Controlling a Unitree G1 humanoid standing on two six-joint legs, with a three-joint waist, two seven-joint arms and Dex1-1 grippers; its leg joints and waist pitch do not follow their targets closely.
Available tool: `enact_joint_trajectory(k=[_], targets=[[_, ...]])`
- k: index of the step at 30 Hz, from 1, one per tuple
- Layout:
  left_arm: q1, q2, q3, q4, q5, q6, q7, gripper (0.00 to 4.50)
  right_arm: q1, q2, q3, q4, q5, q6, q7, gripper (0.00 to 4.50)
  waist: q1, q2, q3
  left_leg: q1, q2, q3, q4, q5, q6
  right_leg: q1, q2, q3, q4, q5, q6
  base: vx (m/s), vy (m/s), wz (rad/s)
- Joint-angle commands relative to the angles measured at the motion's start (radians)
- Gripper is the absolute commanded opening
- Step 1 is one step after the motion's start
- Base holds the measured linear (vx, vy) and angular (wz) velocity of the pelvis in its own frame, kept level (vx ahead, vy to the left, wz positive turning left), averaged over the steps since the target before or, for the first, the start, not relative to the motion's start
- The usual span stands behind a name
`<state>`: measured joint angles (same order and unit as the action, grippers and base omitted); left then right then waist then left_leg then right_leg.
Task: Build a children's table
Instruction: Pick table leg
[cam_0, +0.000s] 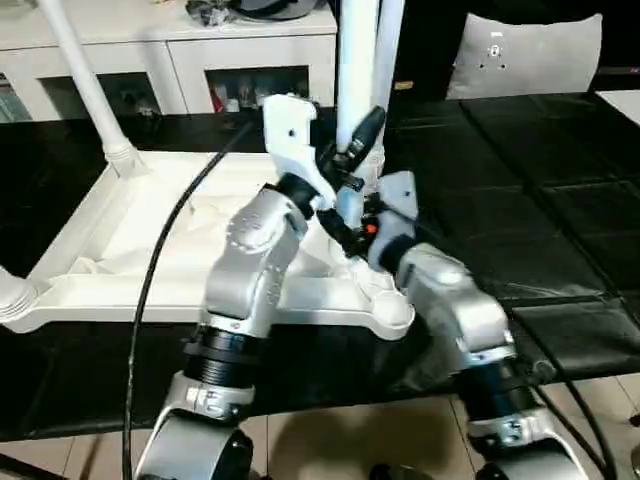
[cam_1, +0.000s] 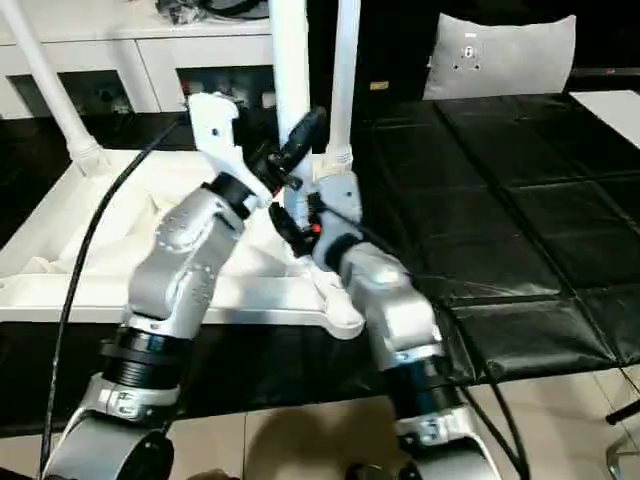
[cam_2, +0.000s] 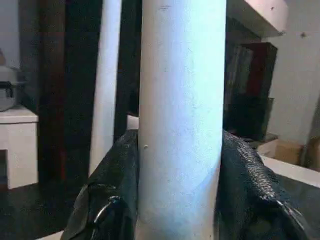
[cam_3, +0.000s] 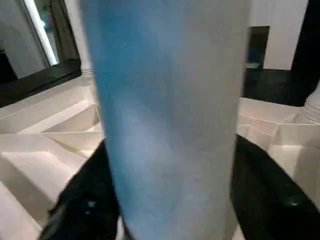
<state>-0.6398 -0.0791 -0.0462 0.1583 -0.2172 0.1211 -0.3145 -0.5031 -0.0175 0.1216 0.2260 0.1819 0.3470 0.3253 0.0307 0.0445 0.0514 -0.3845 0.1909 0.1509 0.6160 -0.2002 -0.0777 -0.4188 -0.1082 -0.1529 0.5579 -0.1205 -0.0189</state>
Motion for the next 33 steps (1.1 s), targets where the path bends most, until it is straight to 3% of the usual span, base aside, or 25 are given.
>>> enact_joint_trajectory(k=[1,2,8,13,16,27,33], targets=[[-0.008,0.000,-0.005,-0.001,0.017,-0.019,0.012,1.79,-0.011,0.004,-0.011,0.019,-0.008,-0.002,-0.017,2.51,-0.008,-0.039,-0.074,0.000,0.030,0.002,-0.078,-0.193,0.065,0.066,-0.045,0.051,-0.075,-0.437,-0.052,0.000,0.000,0.00],[-0.003,-0.003,-0.006,-0.002,0.019,-0.024,0.016,1.79,-0.011,0.007,-0.010,0.023,-0.011,-0.001,-0.024,2.38,-0.003,-0.024,-0.073,0.003,0.031,0.000,-0.078,-0.189,0.063,0.064,-0.048,0.051,-0.073,-0.451,-0.055,0.000,0.000,0.00],[0.004,-0.008,-0.011,0.003,0.026,-0.033,0.023,1.79,-0.005,0.014,-0.003,0.024,-0.019,-0.011,-0.023,2.01,-0.005,-0.024,-0.074,0.004,0.033,0.000,-0.080,-0.183,0.058,0.067,-0.046,0.055,-0.066,-0.396,-0.074,0.000,0.000,0.00],[0.006,-0.006,-0.005,0.010,0.026,-0.028,0.029,1.79,-0.002,0.020,-0.001,0.025,-0.018,-0.017,-0.020,1.97,-0.003,-0.023,-0.074,0.003,0.032,0.001,-0.079,-0.178,0.062,0.068,-0.046,0.056,-0.064,-0.381,-0.089,0.000,0.000,0.00],[0.006,-0.007,0.000,0.015,0.017,-0.019,0.029,2.49,-0.003,0.021,-0.002,0.029,-0.018,-0.018,-0.018,1.96,-0.003,-0.023,-0.074,0.004,0.033,0.001,-0.079,-0.177,0.063,0.069,-0.046,0.056,-0.063,-0.377,-0.092,0.000,0.000,0.00],[0.011,0.033,-0.015,0.010,-0.053,0.041,-0.102,3.26,-0.005,-0.017,-0.008,0.029,0.018,-0.021,0.091,1.94,0.000,-0.028,-0.076,0.003,0.032,0.003,-0.076,-0.158,0.076,0.072,-0.047,0.059,-0.057,-0.357,-0.106,0.000,0.000,0.00],[0.009,0.082,0.026,0.005,-0.210,0.153,-0.278,3.70,0.010,-0.113,-0.013,-0.012,0.120,-0.016,0.350,1.93,0.004,-0.026,-0.077,0.004,0.034,0.004,-0.074,-0.150,0.088,0.075,-0.047,0.059,-0.051,-0.331,-0.129,0.000,0.000,0.00]])
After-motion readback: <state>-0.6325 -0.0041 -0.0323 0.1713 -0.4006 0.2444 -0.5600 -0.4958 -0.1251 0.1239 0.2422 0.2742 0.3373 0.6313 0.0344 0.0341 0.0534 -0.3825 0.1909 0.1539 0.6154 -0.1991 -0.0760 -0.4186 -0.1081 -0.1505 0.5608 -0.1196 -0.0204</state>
